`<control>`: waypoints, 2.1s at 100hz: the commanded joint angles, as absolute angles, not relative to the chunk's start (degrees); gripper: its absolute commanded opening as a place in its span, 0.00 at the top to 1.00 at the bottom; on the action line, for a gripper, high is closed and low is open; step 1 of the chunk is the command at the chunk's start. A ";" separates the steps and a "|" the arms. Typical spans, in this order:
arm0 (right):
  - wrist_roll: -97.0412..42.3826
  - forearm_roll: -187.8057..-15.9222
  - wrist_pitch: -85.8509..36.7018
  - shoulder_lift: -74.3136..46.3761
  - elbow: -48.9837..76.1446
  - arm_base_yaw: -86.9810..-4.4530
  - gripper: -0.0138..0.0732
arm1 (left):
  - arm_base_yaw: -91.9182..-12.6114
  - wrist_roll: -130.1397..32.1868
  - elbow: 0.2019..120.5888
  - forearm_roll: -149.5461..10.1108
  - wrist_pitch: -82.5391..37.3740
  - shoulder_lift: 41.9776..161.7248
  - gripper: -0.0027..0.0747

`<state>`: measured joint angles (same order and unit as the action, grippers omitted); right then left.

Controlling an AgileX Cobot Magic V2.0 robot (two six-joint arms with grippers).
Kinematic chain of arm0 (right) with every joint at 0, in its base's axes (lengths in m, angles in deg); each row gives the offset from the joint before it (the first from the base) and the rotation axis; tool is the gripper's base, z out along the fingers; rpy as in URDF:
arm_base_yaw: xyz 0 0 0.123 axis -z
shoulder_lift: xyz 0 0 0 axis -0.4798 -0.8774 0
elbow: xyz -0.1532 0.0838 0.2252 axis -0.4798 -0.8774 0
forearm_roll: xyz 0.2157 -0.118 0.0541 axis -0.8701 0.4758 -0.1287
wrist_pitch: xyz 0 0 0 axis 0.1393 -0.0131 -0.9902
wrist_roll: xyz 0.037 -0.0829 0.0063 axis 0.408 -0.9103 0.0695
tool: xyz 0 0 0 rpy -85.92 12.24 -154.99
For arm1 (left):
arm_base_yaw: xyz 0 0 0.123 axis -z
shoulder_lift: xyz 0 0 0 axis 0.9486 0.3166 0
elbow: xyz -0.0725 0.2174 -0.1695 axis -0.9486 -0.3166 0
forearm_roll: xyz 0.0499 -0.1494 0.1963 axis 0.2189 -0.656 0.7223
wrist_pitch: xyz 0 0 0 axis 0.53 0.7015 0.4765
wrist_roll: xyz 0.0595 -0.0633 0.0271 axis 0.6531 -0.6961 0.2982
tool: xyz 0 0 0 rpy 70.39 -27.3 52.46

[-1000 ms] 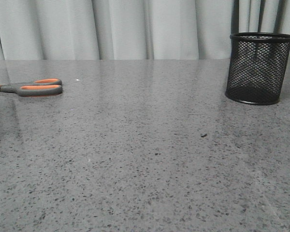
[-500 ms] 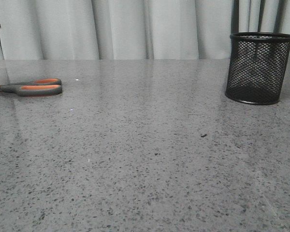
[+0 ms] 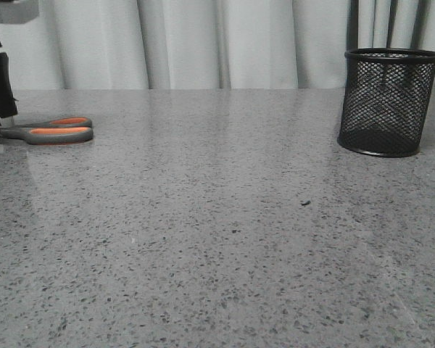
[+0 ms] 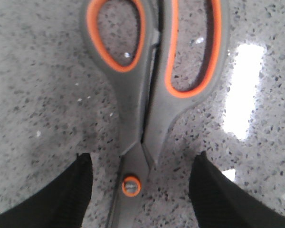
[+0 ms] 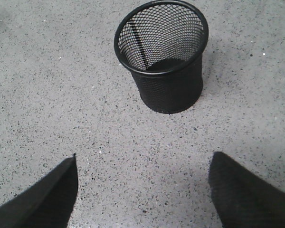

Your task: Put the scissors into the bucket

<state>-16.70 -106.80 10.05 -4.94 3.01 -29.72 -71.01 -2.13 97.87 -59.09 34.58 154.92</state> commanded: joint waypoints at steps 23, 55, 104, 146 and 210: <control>-17.73 -107.96 6.98 -4.87 5.04 -29.51 0.25 | -68.72 -0.90 101.40 -60.54 32.16 153.67 0.45; -17.73 -107.96 7.18 -4.87 5.04 -29.51 0.25 | -68.62 -0.90 101.70 -55.63 36.98 156.00 0.45; -17.73 -107.96 7.18 -4.87 5.04 -29.51 0.25 | -67.39 -1.36 101.70 -56.30 36.98 157.56 0.98; -17.73 -107.96 7.18 -4.87 5.04 -29.51 0.25 | -67.39 -2.55 101.92 -57.40 36.98 154.89 0.97; -33.50 -137.33 4.36 -4.87 5.04 -29.51 0.25 | -56.87 -9.40 108.84 -57.99 36.98 133.41 0.97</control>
<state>-27.02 -126.10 7.94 -4.94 3.01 -29.72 -60.26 -7.57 106.93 -56.04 36.40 138.53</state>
